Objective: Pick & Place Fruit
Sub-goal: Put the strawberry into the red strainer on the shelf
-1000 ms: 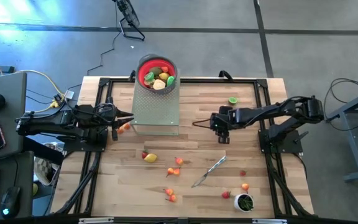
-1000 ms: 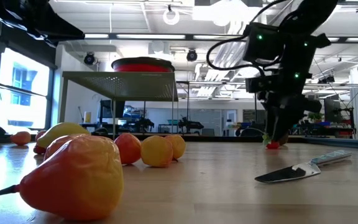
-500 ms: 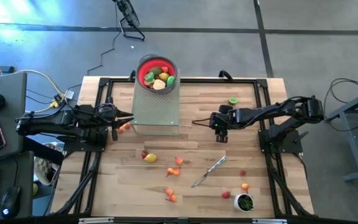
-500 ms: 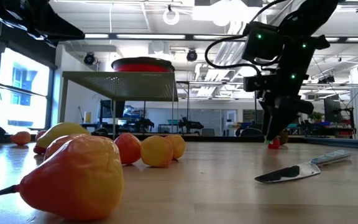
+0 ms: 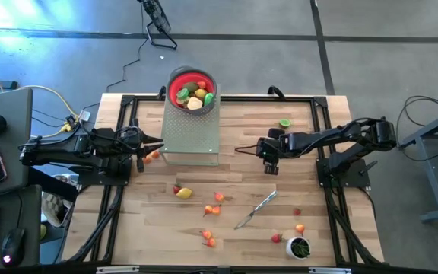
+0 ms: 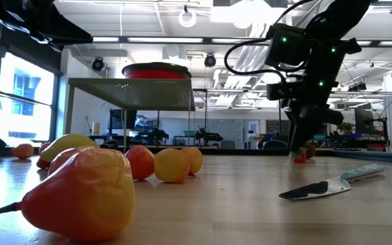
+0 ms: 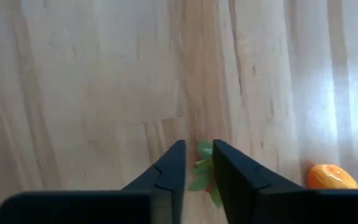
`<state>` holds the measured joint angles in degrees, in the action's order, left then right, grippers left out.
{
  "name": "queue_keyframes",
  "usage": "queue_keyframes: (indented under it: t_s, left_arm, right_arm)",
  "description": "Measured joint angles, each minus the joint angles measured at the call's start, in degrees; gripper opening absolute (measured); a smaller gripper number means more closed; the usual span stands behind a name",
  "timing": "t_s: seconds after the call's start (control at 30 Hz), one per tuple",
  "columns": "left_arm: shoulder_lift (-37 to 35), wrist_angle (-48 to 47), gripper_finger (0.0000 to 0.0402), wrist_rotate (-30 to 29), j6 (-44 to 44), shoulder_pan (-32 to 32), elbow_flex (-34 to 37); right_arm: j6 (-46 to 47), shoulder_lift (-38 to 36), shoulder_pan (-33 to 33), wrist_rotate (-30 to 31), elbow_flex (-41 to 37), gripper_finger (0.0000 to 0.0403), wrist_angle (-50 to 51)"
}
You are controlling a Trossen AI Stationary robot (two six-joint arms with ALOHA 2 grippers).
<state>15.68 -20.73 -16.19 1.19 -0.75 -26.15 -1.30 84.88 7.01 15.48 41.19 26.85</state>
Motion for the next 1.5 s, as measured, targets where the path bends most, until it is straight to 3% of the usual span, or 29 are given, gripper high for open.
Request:
queue_keyframes:
  t_s: [0.2, 0.57, 0.9, 1.17, 1.5]
  left_arm:
    - [0.02, 0.00, 0.0067, 0.00, 0.00, 0.00, 0.00]
    - [0.01, 0.02, 0.0067, 0.00, 0.00, -0.01, 0.00]
    - [0.02, 0.04, 0.0067, 0.00, 0.00, 0.00, 0.00]
    - [0.01, 0.02, 0.0067, 0.00, 0.00, 0.00, 0.00]
    - [0.02, 0.04, 0.0067, 0.00, 0.00, 0.00, 0.00]
  right_arm:
    - [0.21, 0.00, 0.00, 2.54, 0.00, 0.0010, -0.07]
    - [3.26, -1.81, -0.26, 0.64, 0.09, 0.0004, -1.93]
    - [4.74, -11.61, -0.26, -0.89, 0.14, 0.0003, -7.91]
    - [4.72, -20.16, -0.26, -0.86, 0.15, 0.0003, -18.96]
    - [3.75, -21.69, -0.26, -0.58, 0.15, 0.0003, -37.65]
